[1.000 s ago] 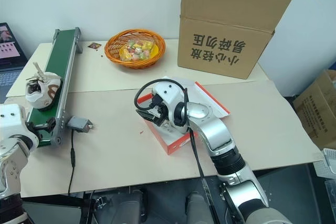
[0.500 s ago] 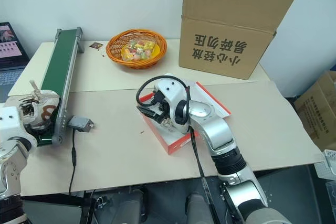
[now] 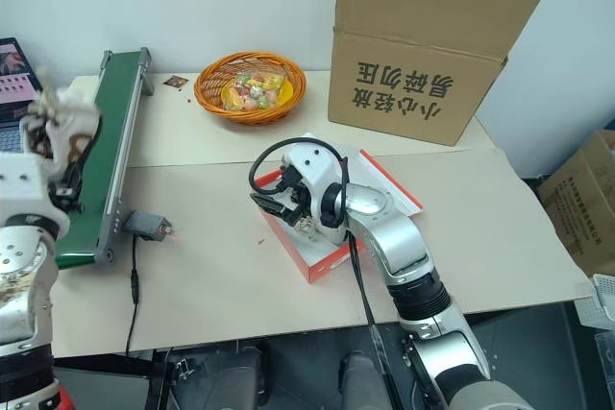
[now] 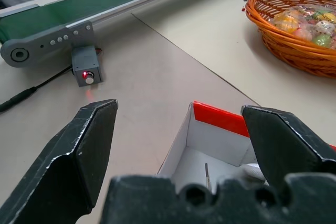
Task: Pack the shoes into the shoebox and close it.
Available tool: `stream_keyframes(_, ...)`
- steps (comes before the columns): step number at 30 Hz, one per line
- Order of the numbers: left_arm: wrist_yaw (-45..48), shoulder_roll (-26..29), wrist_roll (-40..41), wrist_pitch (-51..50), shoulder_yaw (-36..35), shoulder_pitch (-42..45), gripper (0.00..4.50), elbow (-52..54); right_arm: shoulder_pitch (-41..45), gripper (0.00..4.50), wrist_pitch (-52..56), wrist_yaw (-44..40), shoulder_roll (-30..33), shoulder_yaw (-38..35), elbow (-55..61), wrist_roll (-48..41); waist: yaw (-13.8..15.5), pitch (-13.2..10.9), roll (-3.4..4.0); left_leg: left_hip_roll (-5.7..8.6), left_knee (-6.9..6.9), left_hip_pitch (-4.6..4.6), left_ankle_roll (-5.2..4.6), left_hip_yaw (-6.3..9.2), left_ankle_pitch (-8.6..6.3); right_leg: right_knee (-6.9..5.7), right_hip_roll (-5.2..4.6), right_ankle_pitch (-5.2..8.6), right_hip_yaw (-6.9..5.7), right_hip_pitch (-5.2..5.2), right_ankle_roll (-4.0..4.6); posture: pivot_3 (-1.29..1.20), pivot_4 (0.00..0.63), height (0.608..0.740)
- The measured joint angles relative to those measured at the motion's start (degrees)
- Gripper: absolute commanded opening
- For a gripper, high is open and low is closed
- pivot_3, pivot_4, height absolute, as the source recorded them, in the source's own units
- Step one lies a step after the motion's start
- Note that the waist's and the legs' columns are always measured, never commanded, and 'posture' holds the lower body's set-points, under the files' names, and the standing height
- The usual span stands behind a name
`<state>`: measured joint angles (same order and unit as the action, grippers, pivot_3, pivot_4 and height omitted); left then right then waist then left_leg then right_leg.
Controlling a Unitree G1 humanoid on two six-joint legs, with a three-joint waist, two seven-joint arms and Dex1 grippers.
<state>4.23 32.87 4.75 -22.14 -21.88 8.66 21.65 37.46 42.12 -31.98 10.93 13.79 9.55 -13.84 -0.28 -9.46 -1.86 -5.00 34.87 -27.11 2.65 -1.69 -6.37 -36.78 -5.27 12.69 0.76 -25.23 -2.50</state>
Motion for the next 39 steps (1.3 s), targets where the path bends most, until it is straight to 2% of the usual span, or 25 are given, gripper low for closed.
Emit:
stream_keyframes(3,4.52,0.69,-2.21,5.24,7.89,-0.83,2.31,4.56,2.89,4.5,9.85,3.28,-8.77,-11.72,-2.31,-11.98,-0.11,-0.01,0.02,-0.02,0.02,0.02,0.01,-0.01,0.01,-0.12,0.03,-0.11,0.02,-0.03,-0.1,0.0,0.15,0.709)
stream_keyframes(4,6.38,0.64,-2.42,6.45,10.31,-1.6,2.31,5.37,6.5,4.5,15.2,5.17,-11.93,-18.33,-4.95,-18.48,-0.45,-0.01,0.02,-0.06,0.02,0.02,0.0,-0.01,0.01,-0.14,0.06,-0.14,0.02,-0.03,-0.09,0.0,0.15,0.709)
stream_keyframes(8,10.34,-0.72,-1.89,7.23,14.11,-2.64,2.31,5.86,16.03,4.5,27.84,11.22,-13.32,-35.0,-14.74,-32.75,-0.52,-0.01,0.03,-0.08,-0.02,0.02,-0.02,0.0,0.02,-0.09,0.08,-0.1,-0.02,-0.03,-0.04,0.0,0.15,0.709)
stream_keyframes(11,12.23,-1.51,-1.99,7.44,16.46,-2.57,2.31,6.23,17.05,4.5,31.46,14.16,-14.11,-41.41,-20.88,-38.51,-0.47,-0.03,0.06,-0.06,-0.01,-0.09,-0.17,0.0,0.1,-0.06,0.07,-0.15,0.0,-0.07,-0.19,0.0,0.15,0.709)
stream_keyframes(14,13.64,-3.61,-1.83,7.42,19.74,-2.5,2.31,7.17,17.76,4.5,32.38,15.4,-14.1,-41.5,-22.57,-39.5,-0.49,-0.07,0.11,-0.04,0.05,-0.17,-0.51,0.0,0.32,-0.05,0.07,-0.22,0.01,-0.11,-0.3,0.0,0.15,0.709)
stream_keyframes(24,15.61,-6.59,0.45,2.85,19.81,0.59,2.31,7.18,16.97,4.5,31.63,15.52,-12.79,-38.39,-22.15,-39.39,-0.51,-0.07,0.12,-0.03,0.05,-0.17,-0.61,0.06,0.38,-0.06,0.09,-0.21,0.01,-0.07,-0.34,0.0,0.15,0.709)
stream_keyframes(28,16.58,-5.83,0.66,2.1,19.12,1.82,2.31,7.18,16.17,4.5,30.77,15.11,-12.35,-37.44,-22.18,-39.33,-0.5,-0.07,0.12,-0.03,0.08,-0.16,-0.62,0.06,0.39,-0.06,0.1,-0.21,0.01,-0.07,-0.34,0.0,0.15,0.709)
stream_keyframes(34,18.38,-1.88,2.16,3.29,13.15,4.86,2.31,11.22,14.01,4.5,30.93,15.82,-12.1,-35.07,-23.85,-38.81,-0.56,-0.09,0.14,-0.02,0.05,-0.17,-0.62,0.08,0.39,-0.04,0.1,-0.21,0.01,-0.07,-0.33,0.0,0.15,0.709)
stream_keyframes(39,19.0,-1.85,2.25,3.22,13.49,5.1,2.31,11.55,14.01,4.5,30.92,15.89,-12.14,-34.61,-23.89,-38.86,-0.51,-0.09,0.14,-0.02,0.08,-0.16,-0.62,0.09,0.39,-0.05,0.11,-0.21,0.01,-0.02,-0.34,0.0,0.15,0.709)
